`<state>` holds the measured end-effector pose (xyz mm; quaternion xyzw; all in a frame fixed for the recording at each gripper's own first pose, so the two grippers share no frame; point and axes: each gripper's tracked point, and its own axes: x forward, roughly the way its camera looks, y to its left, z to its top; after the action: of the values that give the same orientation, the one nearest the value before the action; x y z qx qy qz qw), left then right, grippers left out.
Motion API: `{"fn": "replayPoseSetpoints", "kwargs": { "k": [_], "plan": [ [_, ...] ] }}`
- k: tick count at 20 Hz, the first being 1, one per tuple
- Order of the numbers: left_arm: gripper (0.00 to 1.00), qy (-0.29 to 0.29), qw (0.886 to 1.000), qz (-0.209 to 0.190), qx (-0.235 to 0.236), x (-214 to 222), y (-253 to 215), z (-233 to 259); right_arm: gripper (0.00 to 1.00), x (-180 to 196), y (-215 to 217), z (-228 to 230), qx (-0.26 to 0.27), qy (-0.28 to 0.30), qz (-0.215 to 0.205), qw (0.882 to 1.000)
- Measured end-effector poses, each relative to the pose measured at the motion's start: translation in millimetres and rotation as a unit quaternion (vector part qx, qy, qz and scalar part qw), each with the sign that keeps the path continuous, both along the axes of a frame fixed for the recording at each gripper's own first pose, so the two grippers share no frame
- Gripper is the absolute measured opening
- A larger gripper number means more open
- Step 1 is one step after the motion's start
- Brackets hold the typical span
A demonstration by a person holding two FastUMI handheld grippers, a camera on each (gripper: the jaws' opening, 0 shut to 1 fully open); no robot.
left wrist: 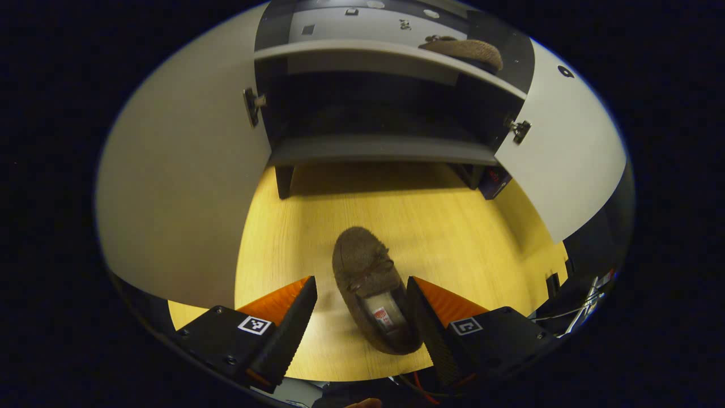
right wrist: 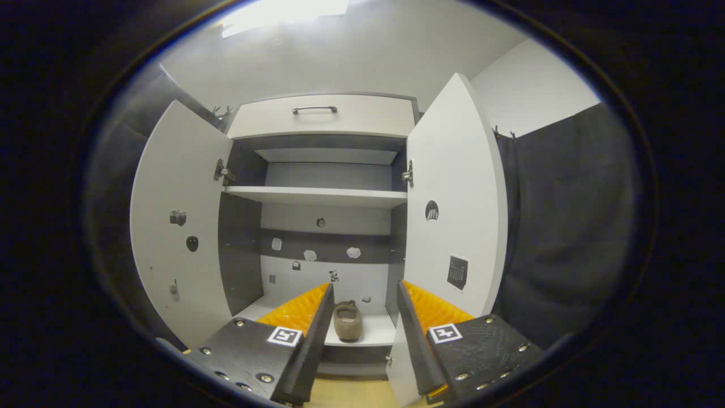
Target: Grab one shoe with the right hand and put it into the shoe cabinet, grab the other shoe with the left hand and put it into the shoe cabinet; then close the right door with the right hand and the left door with the left hand.
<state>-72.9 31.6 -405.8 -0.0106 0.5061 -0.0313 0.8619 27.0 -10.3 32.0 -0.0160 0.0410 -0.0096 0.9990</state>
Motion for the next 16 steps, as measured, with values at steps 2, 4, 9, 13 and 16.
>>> {"fn": "replayPoseSetpoints", "kwargs": {
  "k": [2,4,9,13,16],
  "plan": [
    [0.97,0.031,0.999,0.009,0.000,-13,7,-24,0.67,-3,-2,0,-0.002,0.001,-0.003,1.000],
    [0.96,0.061,0.998,0.022,0.000,-21,10,-47,0.67,-4,-4,-2,-0.005,0.004,-0.007,1.000],
    [0.86,0.114,0.991,0.059,-0.027,-30,17,-89,0.66,-9,-15,-13,-0.014,0.018,-0.023,0.999],
    [0.69,0.119,0.989,0.066,-0.062,-26,5,-93,0.67,-13,-19,-14,-0.019,0.022,-0.034,0.999],
    [0.37,0.128,0.988,0.063,-0.062,-26,-2,-94,0.67,-14,-17,-16,-0.016,0.022,-0.035,0.999]
  ]
}}
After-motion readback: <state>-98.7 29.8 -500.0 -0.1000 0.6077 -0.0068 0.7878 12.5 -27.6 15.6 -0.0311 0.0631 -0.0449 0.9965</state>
